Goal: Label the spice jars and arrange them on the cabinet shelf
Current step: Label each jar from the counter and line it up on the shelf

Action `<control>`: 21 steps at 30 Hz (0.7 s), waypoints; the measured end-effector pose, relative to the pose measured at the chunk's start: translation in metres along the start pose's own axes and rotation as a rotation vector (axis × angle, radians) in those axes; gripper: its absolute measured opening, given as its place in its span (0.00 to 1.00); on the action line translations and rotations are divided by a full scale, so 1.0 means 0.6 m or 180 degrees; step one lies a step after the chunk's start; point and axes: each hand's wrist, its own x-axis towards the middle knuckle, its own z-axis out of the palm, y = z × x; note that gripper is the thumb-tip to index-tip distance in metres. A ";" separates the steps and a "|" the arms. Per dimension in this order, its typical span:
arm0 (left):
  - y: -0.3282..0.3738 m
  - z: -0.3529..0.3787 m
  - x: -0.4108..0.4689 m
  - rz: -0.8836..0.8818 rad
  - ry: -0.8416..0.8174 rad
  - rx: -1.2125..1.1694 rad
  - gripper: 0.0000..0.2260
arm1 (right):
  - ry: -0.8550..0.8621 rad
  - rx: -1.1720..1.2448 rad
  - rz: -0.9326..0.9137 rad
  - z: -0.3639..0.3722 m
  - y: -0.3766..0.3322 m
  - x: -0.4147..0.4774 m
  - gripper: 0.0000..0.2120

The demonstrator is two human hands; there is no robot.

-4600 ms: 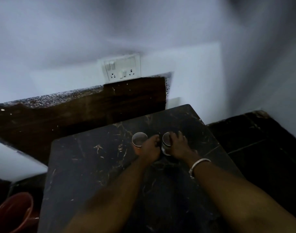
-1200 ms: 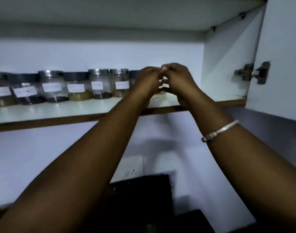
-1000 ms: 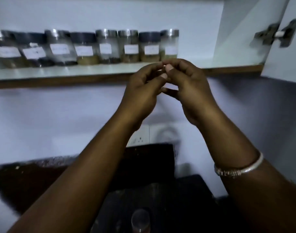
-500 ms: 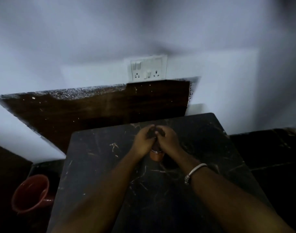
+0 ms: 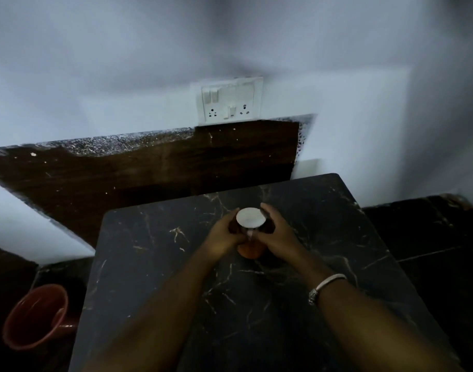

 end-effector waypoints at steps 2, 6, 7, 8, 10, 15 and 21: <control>0.048 -0.018 -0.019 0.0253 0.0032 -0.0183 0.32 | 0.0191 0.0177 -0.0001 -0.027 -0.058 -0.026 0.46; 0.151 -0.037 -0.062 0.0792 0.0081 -0.0469 0.22 | 0.0320 0.0848 -0.0307 -0.070 -0.160 -0.081 0.25; 0.184 -0.038 -0.075 0.0936 0.0123 -0.0545 0.21 | 0.0305 0.1069 -0.0453 -0.082 -0.189 -0.100 0.17; 0.213 -0.039 -0.089 0.1030 0.0123 -0.0648 0.20 | 0.0237 0.1261 -0.0595 -0.091 -0.214 -0.116 0.12; 0.267 -0.036 -0.115 0.1156 0.0073 -0.0842 0.20 | 0.0113 0.1463 -0.0892 -0.110 -0.260 -0.152 0.15; 0.345 -0.025 -0.163 0.1305 -0.0105 -0.2004 0.21 | -0.0111 0.1844 -0.1477 -0.140 -0.331 -0.220 0.28; 0.398 -0.002 -0.219 0.1612 -0.0136 -0.1934 0.19 | 0.0399 0.1588 -0.2055 -0.146 -0.372 -0.281 0.31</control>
